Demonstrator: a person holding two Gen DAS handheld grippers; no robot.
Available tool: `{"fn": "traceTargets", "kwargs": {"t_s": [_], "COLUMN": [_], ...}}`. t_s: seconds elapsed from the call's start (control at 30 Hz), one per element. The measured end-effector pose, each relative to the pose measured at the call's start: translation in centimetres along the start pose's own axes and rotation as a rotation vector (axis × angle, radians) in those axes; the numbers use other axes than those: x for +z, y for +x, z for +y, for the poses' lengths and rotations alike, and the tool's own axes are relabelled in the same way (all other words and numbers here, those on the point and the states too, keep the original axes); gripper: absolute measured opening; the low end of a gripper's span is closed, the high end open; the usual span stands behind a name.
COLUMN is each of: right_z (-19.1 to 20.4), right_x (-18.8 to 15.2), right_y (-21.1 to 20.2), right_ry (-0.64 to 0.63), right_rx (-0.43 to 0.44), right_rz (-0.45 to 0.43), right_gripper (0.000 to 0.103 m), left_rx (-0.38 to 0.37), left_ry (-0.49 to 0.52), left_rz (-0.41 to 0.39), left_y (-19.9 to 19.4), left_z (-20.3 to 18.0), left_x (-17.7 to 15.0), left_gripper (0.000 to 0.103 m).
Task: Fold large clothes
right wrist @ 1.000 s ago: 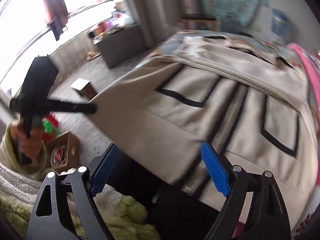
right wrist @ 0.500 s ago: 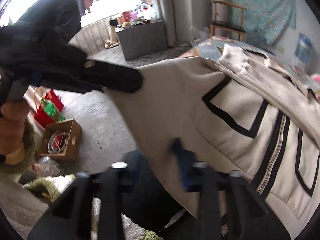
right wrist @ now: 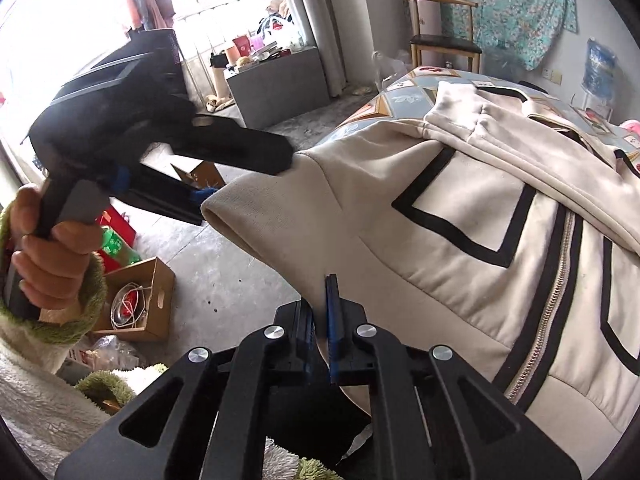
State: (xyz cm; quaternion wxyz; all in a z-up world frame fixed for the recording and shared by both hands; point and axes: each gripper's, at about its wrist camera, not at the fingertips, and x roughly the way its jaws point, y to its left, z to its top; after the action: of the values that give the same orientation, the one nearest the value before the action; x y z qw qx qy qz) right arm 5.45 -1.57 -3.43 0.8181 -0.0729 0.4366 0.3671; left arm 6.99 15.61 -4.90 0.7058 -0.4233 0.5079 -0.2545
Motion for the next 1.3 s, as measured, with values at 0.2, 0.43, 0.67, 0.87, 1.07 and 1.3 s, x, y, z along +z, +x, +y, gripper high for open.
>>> {"fn": "traceTargets", "kwargs": {"t_s": [0.2, 0.43, 0.67, 0.87, 1.07, 1.3], "right_z": [-0.5, -5.1, -15.2, -22.5, -25.2, -25.1], "right_x": [0.1, -1.4, -8.1, -15.3, -17.2, -18.8], "right_y": [-0.2, -3.4, -12.1, -17.5, -16.8, -16.9], "right_ry": [0.014, 0.204, 0.556, 0.805, 0.83, 0.831], "right_rx": [0.011, 0.039, -0.15, -0.312, -0.31, -0.289], "right_rz": [-0.013, -0.032, -0.14, -0.186, -0.169, -0.156], "right_gripper": [0.006, 0.036, 0.059, 0.059, 0.059, 0.053], "left_rx": [0.03, 0.336, 0.604, 0.668, 0.703, 0.73], "left_ry": [-0.055, 0.222, 0.423, 0.439, 0.444, 0.462], "left_rz": [0.056, 0.048, 0.043, 0.041, 0.043, 0.05], "left_y": [3.1, 4.9, 6.7, 7.6, 8.1, 8.0], "left_z": [1.6, -2.1, -3.8, -3.7, -3.7, -4.0], "left_x": [0.9, 0.1, -1.4, -1.2, -1.5, -1.9], "left_gripper": [0.035, 0.014, 0.013, 0.013, 0.013, 0.013]}}
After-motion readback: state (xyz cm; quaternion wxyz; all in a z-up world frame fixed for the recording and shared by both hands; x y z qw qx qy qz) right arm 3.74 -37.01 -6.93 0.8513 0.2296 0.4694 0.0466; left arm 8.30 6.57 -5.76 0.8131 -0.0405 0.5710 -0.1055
